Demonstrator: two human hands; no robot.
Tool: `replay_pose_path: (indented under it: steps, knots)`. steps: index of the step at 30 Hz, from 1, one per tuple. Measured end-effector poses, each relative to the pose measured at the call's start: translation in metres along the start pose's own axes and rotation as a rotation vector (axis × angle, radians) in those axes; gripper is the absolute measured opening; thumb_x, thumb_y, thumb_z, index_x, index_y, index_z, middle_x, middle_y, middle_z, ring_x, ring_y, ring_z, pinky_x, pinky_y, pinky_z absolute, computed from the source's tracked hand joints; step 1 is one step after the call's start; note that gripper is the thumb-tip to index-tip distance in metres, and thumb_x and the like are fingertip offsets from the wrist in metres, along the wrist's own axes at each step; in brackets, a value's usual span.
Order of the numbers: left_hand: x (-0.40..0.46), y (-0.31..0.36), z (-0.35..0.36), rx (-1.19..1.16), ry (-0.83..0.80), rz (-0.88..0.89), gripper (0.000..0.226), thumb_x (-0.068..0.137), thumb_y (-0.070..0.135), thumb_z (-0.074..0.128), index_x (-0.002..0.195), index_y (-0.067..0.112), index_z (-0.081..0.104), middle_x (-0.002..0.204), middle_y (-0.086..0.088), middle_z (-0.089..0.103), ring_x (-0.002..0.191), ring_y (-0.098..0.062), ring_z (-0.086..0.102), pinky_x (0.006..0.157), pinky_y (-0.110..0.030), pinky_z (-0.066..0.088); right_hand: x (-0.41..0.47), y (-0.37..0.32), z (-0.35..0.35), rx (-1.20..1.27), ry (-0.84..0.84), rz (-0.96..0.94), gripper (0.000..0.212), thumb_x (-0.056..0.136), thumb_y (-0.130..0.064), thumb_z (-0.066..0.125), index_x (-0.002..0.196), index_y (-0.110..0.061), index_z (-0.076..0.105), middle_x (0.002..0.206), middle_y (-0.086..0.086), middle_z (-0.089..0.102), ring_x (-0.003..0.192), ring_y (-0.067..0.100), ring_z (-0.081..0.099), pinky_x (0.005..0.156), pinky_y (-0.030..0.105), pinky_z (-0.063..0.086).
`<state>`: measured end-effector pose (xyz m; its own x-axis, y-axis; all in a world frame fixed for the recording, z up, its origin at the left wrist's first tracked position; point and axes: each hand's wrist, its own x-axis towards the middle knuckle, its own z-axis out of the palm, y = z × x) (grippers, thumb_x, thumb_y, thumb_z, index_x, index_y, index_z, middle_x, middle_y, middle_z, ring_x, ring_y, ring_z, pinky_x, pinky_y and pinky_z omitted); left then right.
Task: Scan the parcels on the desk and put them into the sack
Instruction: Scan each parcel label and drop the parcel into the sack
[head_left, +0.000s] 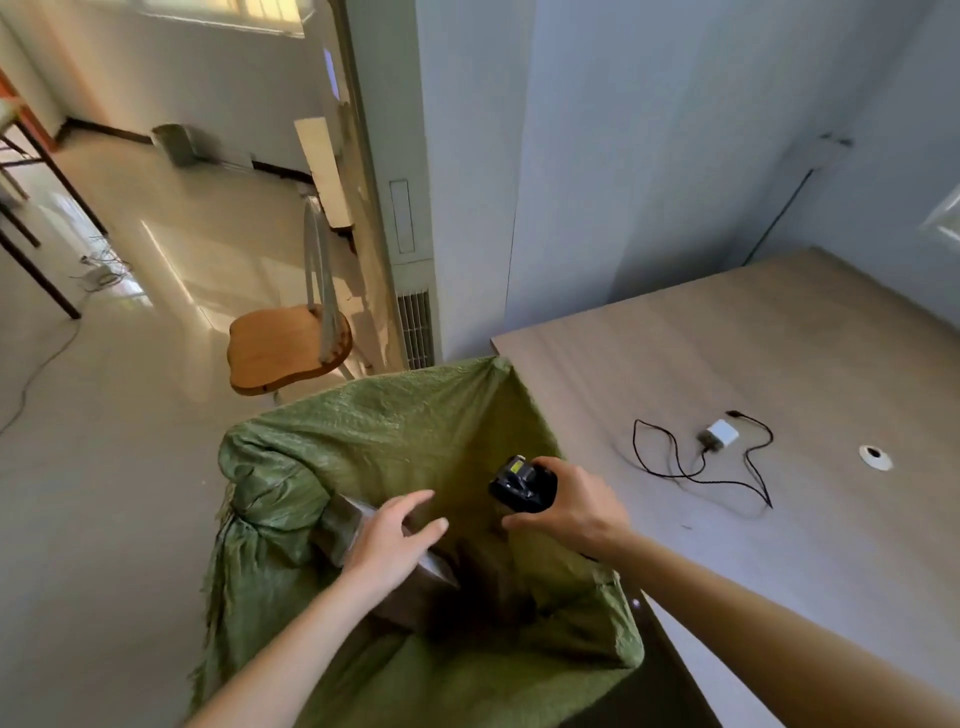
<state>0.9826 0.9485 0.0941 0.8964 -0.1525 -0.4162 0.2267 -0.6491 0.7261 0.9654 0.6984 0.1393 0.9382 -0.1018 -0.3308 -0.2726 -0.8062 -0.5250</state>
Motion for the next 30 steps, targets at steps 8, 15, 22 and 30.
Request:
replay_pose_path:
  steps: [8, 15, 22, 30]
  knots:
    - [-0.013, 0.125, -0.038, 0.007, 0.033, 0.340, 0.049, 0.092, 0.054, 0.061, 0.138, 0.040, 0.053, 0.137, 0.010, 0.057, 0.122, -0.011, 0.053, 0.097, -0.036, 0.044, -0.084, -0.018, -0.104, -0.046, 0.230, 0.048, 0.086, 0.062, -0.072, 0.085, 0.136, -0.037, 0.059, 0.107, -0.011, 0.068, 0.097, 0.014, 0.062, 0.079, 0.032, 0.054]
    - [-0.061, 0.232, -0.011, 0.053, -0.078, 0.574, 0.070, 0.086, 0.063, 0.063, 0.146, 0.033, 0.044, 0.126, 0.009, 0.059, 0.114, -0.013, 0.058, 0.097, -0.039, 0.052, -0.191, 0.005, -0.187, -0.015, 0.492, 0.214, 0.071, 0.062, -0.071, 0.084, 0.123, -0.039, 0.065, 0.103, -0.015, 0.072, 0.096, 0.014, 0.065, 0.080, 0.032, 0.054]
    - [-0.149, 0.341, 0.081, 0.090, -0.247, 0.810, 0.087, 0.066, 0.080, 0.060, 0.141, 0.037, 0.050, 0.137, 0.010, 0.057, 0.117, -0.012, 0.056, 0.100, -0.041, 0.048, -0.351, 0.075, -0.247, 0.038, 0.728, 0.468, 0.064, 0.059, -0.072, 0.083, 0.113, -0.043, 0.065, 0.098, -0.019, 0.069, 0.093, 0.013, 0.065, 0.073, 0.028, 0.049]
    - [-0.347, 0.446, 0.254, 0.138, -0.484, 1.128, 0.058, 0.087, 0.045, 0.073, 0.137, 0.021, 0.058, 0.134, -0.003, 0.061, 0.105, -0.011, 0.057, 0.089, -0.027, 0.041, -0.609, 0.184, -0.272, 0.106, 0.980, 0.821, 0.071, 0.055, -0.077, 0.078, 0.117, -0.044, 0.067, 0.103, -0.017, 0.074, 0.099, 0.013, 0.068, 0.077, 0.028, 0.051]
